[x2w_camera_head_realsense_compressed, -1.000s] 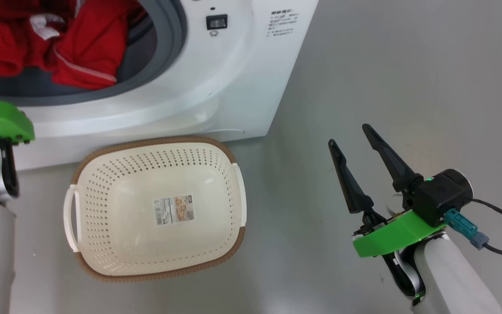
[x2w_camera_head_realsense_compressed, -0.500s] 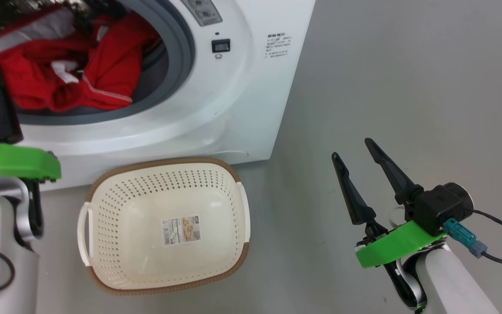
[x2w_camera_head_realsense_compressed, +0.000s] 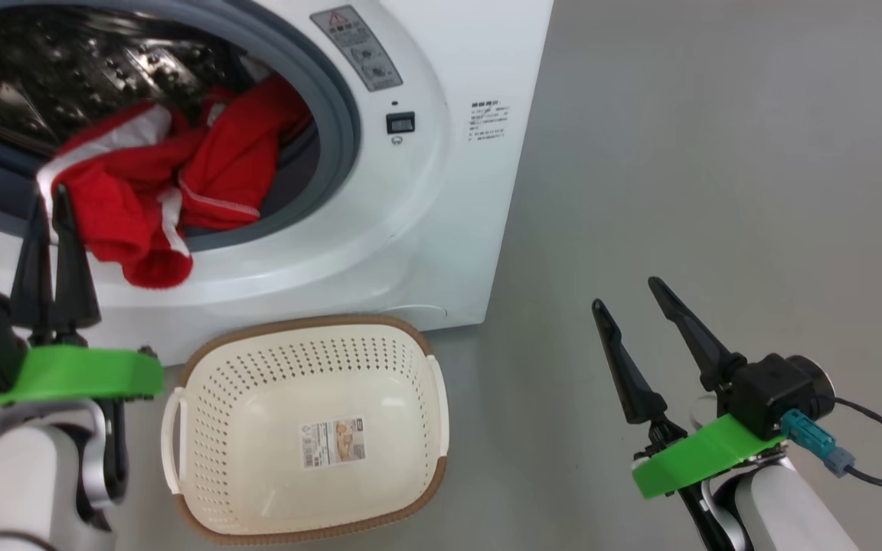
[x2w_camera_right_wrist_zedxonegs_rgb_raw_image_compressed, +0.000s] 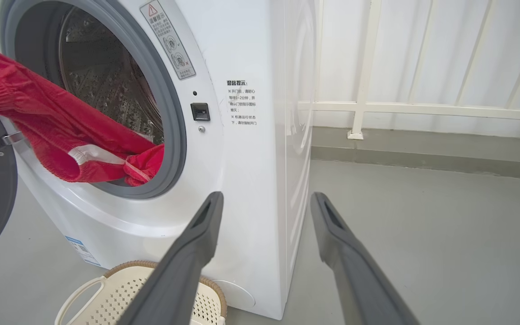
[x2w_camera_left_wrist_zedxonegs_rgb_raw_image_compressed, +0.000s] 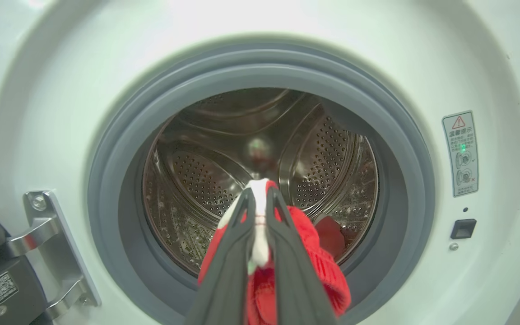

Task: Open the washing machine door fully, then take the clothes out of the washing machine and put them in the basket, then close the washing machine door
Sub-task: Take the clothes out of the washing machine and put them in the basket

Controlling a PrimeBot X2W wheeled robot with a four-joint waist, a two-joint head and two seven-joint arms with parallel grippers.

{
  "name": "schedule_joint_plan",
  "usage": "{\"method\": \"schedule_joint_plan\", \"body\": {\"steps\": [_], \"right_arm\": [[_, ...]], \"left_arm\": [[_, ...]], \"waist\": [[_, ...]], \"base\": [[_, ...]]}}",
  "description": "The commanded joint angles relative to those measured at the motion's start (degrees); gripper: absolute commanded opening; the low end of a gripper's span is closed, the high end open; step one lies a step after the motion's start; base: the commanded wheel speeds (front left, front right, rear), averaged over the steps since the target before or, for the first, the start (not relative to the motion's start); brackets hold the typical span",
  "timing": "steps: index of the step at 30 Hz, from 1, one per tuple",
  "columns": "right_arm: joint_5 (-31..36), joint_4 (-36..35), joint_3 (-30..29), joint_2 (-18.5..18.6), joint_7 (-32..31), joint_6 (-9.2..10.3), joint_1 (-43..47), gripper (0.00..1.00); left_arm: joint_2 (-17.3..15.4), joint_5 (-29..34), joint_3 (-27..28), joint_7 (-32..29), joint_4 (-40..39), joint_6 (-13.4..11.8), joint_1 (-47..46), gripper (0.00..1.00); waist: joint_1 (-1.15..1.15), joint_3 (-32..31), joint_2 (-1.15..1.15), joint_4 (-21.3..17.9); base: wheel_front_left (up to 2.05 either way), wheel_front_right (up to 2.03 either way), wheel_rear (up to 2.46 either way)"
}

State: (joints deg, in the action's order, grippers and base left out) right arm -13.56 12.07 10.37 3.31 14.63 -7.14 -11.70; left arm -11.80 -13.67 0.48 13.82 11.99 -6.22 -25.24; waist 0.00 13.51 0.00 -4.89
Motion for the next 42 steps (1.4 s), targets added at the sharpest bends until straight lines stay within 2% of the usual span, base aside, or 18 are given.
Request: {"method": "schedule_joint_plan", "body": {"steps": [1, 17, 23, 28, 34, 40, 42], "right_arm": [[-0.2, -1.2, 1.1, -0.1, 0.4, -0.35, 0.4, 1.0], [-0.3, -1.4, 0.9, -0.1, 0.4, -0.35, 2.6, 1.0], [-0.3, -1.6, 1.2, -0.1, 0.4, -0.35, 2.6, 1.0], [-0.3, -1.6, 1.7, -0.1, 0.4, -0.35, 2.0, 1.0], [-0.3, -1.5, 2.2, 0.1, 0.4, -0.35, 1.1, 1.0], [-0.5, -1.5, 2.5, 0.1, 0.4, -0.35, 0.0, 1.0], [-0.6, -1.6, 2.7, 0.0, 0.4, -0.35, -0.6, 1.0]], "left_arm": [[-1.8, 0.2, 1.9, -0.1, -3.1, -0.6, 0.8, 0.0], [-0.5, 0.3, -0.3, -6.9, -20.7, -2.8, 10.8, 0.0], [0.6, -1.1, -1.5, -8.2, -21.7, -2.7, 13.3, 0.0], [2.0, -3.1, -2.2, -8.2, -18.2, -1.9, 13.3, 0.0], [4.1, -6.3, -3.1, -8.3, -9.5, -0.6, 11.9, 0.0], [5.3, -8.8, -4.1, -7.8, 3.6, 1.5, 8.9, 0.0], [5.4, -8.5, -5.0, -6.8, 11.9, 2.4, 6.6, 0.0]], "waist": [[0.0, -0.9, 0.0, 0.3], [0.0, -3.7, 0.0, 1.3], [0.0, -2.9, 0.0, 1.6], [0.0, -1.5, 0.0, 1.4], [0.0, 0.5, 0.0, 0.8], [0.0, 2.4, 0.0, -0.3], [0.0, 3.7, 0.0, -0.8]], "base": [[0.0, 0.0, 0.0], [0.0, 0.0, 0.0], [0.0, 0.0, 0.0], [0.0, 0.0, 0.0], [0.0, 0.0, 0.0], [0.0, 0.0, 0.0], [0.0, 0.0, 0.0]]}}
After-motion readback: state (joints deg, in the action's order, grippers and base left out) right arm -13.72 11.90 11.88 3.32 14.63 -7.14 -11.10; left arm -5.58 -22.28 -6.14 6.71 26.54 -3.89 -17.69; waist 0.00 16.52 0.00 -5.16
